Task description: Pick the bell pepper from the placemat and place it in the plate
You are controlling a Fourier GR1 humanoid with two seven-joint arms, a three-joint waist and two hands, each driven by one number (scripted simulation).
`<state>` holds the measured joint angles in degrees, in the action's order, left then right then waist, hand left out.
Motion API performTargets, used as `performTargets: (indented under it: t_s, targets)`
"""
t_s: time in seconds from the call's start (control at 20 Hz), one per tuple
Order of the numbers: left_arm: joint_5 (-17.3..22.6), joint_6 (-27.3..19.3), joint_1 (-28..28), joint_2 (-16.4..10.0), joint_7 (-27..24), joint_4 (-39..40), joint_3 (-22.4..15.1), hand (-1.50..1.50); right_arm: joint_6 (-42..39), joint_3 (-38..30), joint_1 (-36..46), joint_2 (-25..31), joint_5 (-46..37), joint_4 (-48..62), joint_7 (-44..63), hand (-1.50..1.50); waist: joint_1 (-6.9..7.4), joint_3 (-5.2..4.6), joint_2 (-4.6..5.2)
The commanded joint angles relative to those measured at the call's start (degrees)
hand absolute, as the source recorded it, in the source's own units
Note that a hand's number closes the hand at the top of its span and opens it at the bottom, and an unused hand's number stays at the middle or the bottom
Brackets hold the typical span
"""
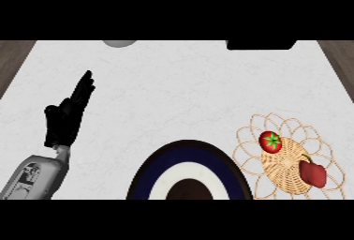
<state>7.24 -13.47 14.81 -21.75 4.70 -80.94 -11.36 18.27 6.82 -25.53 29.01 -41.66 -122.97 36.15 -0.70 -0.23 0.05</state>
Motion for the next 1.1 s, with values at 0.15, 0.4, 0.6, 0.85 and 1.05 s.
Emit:
performTargets:
  t_s: [0.15, 0.4, 0.6, 0.85, 1.05]
  targets:
    - [-0.6, 0.9, -0.4, 0.9, 1.3, -1.7, 0.8, 0.00, -16.5, -1.1, 1.1, 2.1, 1.9, -9.9, 17.3, -1.50, 0.70, 0.16, -0.07]
    - [-2.1, 3.2, 1.2, 2.2, -0.3, 1.4, 3.2, 0.00, -20.4, -4.6, 9.4, -0.4, 5.3, -1.4, 15.3, -1.50, 0.70, 0.22, -0.01]
    - [-3.9, 3.4, 2.1, 3.6, 0.2, 1.7, 3.6, 0.00, -22.5, -4.7, 13.4, -1.9, 4.9, 5.6, 13.4, -1.50, 0.75, 0.23, 0.01]
    - [-2.7, 6.6, -2.8, 2.1, 0.4, -2.4, 6.0, 0.00, -23.6, -1.4, 8.8, -5.1, 1.2, 6.1, 12.4, -1.50, 0.65, 0.23, -0.10]
    - [-6.9, 3.3, -2.0, 6.9, 0.9, -2.0, 3.4, 0.00, -21.8, -5.5, 9.6, -5.4, 1.8, 15.8, 5.0, -1.50, 0.52, 0.25, -0.06]
